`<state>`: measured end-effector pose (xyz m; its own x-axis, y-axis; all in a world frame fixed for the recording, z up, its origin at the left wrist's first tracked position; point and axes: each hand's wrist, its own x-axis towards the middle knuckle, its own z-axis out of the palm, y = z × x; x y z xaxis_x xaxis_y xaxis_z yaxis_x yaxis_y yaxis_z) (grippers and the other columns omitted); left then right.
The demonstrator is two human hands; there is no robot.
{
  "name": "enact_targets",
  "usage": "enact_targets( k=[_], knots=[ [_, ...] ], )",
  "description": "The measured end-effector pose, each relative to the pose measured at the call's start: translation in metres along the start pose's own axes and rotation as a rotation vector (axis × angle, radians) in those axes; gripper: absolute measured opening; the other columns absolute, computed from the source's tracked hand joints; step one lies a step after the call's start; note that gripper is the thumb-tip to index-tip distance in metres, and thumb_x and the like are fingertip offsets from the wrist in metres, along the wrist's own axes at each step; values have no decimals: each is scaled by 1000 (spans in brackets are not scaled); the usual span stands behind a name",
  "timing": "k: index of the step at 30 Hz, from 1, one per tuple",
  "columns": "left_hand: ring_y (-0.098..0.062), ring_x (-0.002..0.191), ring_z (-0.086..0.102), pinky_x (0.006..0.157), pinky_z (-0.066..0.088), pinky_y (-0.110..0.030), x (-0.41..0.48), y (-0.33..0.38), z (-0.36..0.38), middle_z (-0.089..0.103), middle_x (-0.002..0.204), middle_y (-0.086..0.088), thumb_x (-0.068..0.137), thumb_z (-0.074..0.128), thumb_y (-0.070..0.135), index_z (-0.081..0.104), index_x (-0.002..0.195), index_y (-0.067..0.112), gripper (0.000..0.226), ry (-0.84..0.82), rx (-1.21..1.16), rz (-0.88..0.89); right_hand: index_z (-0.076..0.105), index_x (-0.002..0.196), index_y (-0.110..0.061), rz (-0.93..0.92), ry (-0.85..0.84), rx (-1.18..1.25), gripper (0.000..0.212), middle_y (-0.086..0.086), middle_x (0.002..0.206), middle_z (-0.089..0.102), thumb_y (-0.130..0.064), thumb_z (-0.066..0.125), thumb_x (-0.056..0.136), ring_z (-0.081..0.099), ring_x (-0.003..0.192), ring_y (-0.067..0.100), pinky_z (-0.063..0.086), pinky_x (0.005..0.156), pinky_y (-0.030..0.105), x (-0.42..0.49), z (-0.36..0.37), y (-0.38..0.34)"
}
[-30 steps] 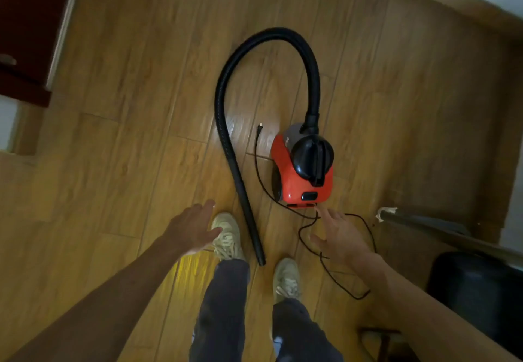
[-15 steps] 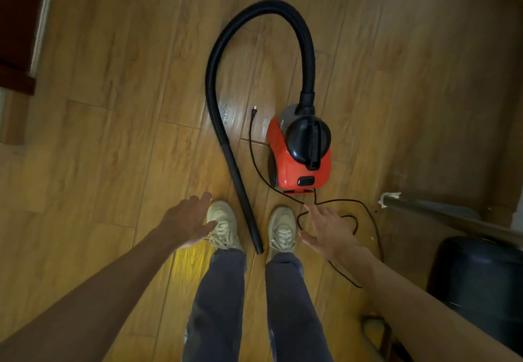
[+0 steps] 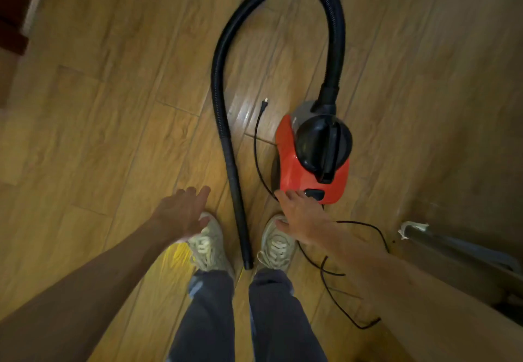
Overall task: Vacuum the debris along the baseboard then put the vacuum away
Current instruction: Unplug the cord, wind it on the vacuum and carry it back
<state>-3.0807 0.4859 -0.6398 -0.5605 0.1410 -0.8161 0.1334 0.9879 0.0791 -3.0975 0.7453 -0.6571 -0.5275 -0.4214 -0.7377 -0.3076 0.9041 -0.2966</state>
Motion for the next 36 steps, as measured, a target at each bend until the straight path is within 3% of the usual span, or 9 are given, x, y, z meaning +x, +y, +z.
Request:
enact_targets(
  k=[6,13,19,25,28,30,32,36],
  knots=[
    [-29,119,54,86,49,-40,50,5,32,51,131,-9,96,48,49,27,142,18,60,-3,86,-2,30,144,-11,-92,14,-46,65,13,133,49,-40,58,92,43,126,31,47,98,46,74,6,1],
    [-30,116,51,81,47,-39,123,7,69,49,128,-11,97,46,47,30,138,15,55,45,58,-24,38,135,-7,-75,83,-93,55,17,134,48,-35,58,93,42,128,34,46,100,49,165,15,10],
    [-30,116,50,85,47,-40,184,5,113,51,127,-11,97,41,49,36,135,13,53,135,88,-59,41,133,-4,92,180,-188,54,17,130,48,-39,54,95,44,123,33,48,88,43,243,26,27],
    [-29,107,54,69,41,-38,222,2,132,54,120,-11,89,38,69,45,123,12,66,244,4,-127,38,136,4,463,364,117,62,19,132,50,-43,51,96,51,121,33,47,93,39,310,22,30],
    [-27,97,58,62,39,-37,233,8,127,58,112,-9,86,45,69,47,118,11,66,281,-128,-212,49,127,-1,555,470,229,37,14,123,59,-21,55,97,59,114,29,50,85,36,332,23,27],
    [-25,87,59,58,39,-35,237,14,124,60,106,-9,87,52,62,46,115,9,60,287,-247,-265,61,114,-3,561,486,245,21,9,100,65,-8,57,94,66,99,27,48,67,30,336,22,25],
    [-24,80,57,60,40,-35,236,20,120,60,105,-10,89,58,49,44,114,7,51,258,-459,-316,62,108,-3,543,483,276,18,4,84,58,1,53,93,64,87,22,42,61,27,330,16,22],
    [-40,103,61,73,46,-43,215,22,105,59,111,-19,91,62,30,38,118,3,45,231,-803,-408,52,123,-2,458,516,405,27,12,108,62,-5,45,97,64,95,23,52,72,30,297,-5,3]
  ],
)
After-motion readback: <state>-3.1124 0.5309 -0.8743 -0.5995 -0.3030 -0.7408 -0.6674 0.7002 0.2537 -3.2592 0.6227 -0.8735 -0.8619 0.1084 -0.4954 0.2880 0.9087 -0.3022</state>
